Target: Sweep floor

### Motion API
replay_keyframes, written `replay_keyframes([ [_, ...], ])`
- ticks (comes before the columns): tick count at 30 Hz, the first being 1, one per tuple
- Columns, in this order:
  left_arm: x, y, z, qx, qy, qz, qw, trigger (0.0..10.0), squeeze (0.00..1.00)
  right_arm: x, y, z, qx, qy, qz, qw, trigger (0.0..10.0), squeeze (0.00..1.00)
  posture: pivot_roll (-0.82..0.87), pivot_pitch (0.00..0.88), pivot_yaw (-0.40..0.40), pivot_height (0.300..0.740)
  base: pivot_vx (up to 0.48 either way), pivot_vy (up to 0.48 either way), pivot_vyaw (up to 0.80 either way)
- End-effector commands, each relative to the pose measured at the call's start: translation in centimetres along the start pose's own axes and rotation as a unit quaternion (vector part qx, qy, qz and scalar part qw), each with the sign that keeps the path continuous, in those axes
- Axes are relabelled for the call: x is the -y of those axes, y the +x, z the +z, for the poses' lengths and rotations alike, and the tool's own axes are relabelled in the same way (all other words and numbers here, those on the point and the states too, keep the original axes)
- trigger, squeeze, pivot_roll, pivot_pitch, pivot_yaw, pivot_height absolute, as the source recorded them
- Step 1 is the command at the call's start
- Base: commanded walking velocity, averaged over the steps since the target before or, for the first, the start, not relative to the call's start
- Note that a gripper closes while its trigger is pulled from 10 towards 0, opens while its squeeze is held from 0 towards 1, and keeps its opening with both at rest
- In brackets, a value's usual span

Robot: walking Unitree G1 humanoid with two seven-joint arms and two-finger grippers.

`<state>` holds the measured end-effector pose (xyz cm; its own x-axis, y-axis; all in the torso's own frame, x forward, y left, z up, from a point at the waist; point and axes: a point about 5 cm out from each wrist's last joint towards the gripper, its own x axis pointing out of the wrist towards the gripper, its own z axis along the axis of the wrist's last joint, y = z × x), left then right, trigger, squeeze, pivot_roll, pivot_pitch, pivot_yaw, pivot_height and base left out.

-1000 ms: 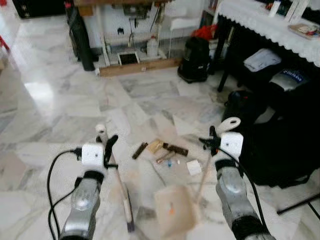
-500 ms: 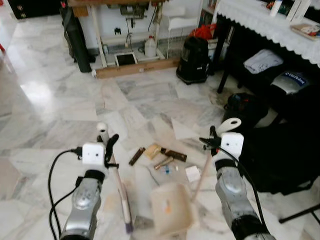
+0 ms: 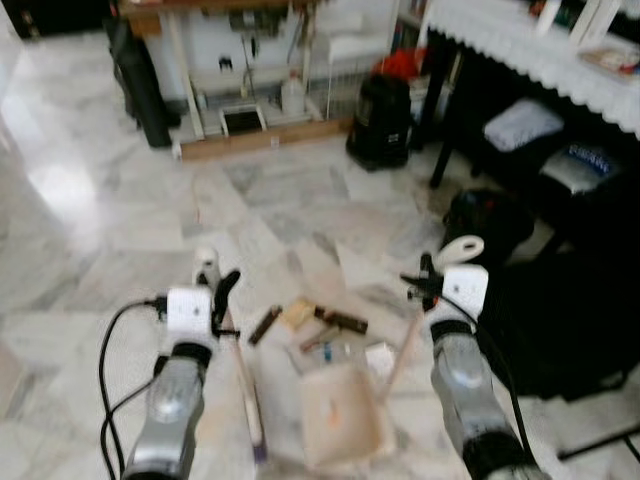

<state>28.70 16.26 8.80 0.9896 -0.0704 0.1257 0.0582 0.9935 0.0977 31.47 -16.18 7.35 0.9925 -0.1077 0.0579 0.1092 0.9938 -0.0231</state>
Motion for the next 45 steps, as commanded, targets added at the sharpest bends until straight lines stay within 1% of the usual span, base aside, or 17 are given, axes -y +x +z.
replay_keyframes([
  [1, -0.60, 0.16, 0.77, 0.019, 0.007, 0.004, 1.000, 10.0, 0.00, 0.04, 0.64, 1.26, 0.028, -0.008, 0.002, 1.000, 10.0, 0.00, 0.07, 0.069, -0.010, 0.740, 0.304, 0.000, 0.00],
  [23, -0.58, 0.24, 0.81, 0.020, 0.008, 0.002, 1.000, 10.0, 0.00, -0.11, 0.64, 1.22, 0.027, -0.008, 0.003, 1.000, 10.0, 0.00, 0.07, 0.059, -0.009, 0.740, 0.321, 0.000, 0.00],
  [41, -0.56, 0.23, 0.88, 0.021, 0.005, 0.001, 1.000, 10.0, 0.00, 0.13, 0.62, 1.31, 0.028, -0.009, -0.002, 1.000, 10.0, 0.00, 0.07, 0.070, -0.006, 0.740, 0.324, 0.000, 0.00],
  [45, -0.57, 0.20, 0.94, 0.025, 0.002, 0.002, 1.000, 10.0, 0.00, 0.15, 0.60, 1.30, 0.028, -0.009, -0.002, 1.000, 10.0, 0.00, 0.07, 0.070, -0.006, 0.740, 0.000, 0.000, 0.00],
])
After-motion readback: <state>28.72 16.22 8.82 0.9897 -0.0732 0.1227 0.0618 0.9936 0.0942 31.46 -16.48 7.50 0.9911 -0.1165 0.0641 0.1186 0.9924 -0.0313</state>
